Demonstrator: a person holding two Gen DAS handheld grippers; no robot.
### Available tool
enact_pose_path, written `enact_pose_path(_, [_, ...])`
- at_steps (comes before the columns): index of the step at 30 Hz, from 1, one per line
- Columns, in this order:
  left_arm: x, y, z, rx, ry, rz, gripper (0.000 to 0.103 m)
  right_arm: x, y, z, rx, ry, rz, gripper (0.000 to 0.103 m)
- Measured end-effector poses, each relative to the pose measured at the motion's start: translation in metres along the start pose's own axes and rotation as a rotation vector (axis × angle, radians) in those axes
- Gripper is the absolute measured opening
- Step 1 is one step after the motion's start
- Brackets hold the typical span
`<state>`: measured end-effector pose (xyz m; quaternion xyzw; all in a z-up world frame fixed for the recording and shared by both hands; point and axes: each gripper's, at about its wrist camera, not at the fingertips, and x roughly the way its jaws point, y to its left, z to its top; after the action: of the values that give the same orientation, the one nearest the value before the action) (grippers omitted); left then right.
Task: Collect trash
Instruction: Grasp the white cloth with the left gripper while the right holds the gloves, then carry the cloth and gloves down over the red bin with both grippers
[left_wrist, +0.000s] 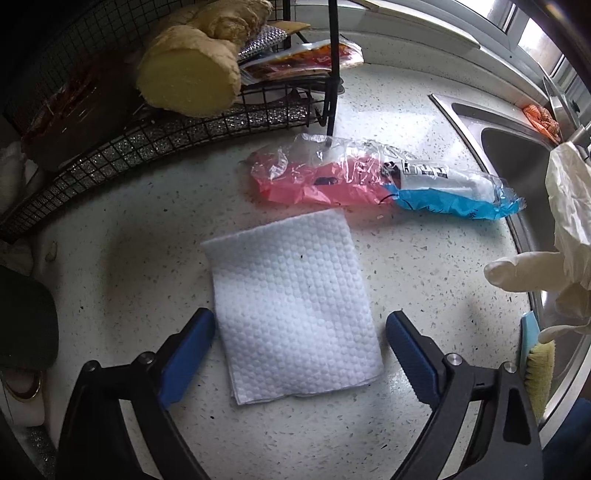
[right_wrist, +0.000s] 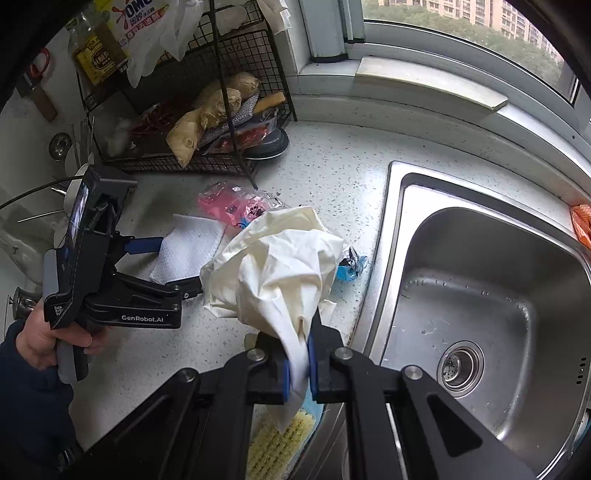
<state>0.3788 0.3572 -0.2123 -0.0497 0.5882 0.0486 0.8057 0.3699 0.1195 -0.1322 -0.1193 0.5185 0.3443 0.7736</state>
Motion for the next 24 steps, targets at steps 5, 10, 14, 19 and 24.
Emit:
enact_pose_path(5, [-0.001, -0.003, 0.000, -0.027, -0.008, 0.009, 0.081, -0.004, -0.001, -0.001, -0.001, -0.009, 0.015, 0.007])
enact_pose_path(10, [-0.018, -0.011, -0.006, -0.064, -0.021, -0.008, 0.010, -0.009, 0.000, -0.002, -0.006, -0.022, 0.027, 0.007])
enact_pose_path(14, [-0.024, -0.017, -0.017, -0.100, -0.004, -0.046, 0.009, -0.015, 0.002, -0.004, -0.015, -0.036, 0.033, 0.007])
enact_pose_path(19, [-0.057, -0.040, -0.033, -0.074, -0.047, -0.035, 0.008, -0.038, 0.005, -0.013, -0.028, -0.089, 0.028, 0.007])
enact_pose_path(24, [-0.104, -0.075, -0.048, -0.051, -0.108, -0.072, 0.008, -0.070, 0.007, -0.035, -0.038, -0.135, 0.028, 0.007])
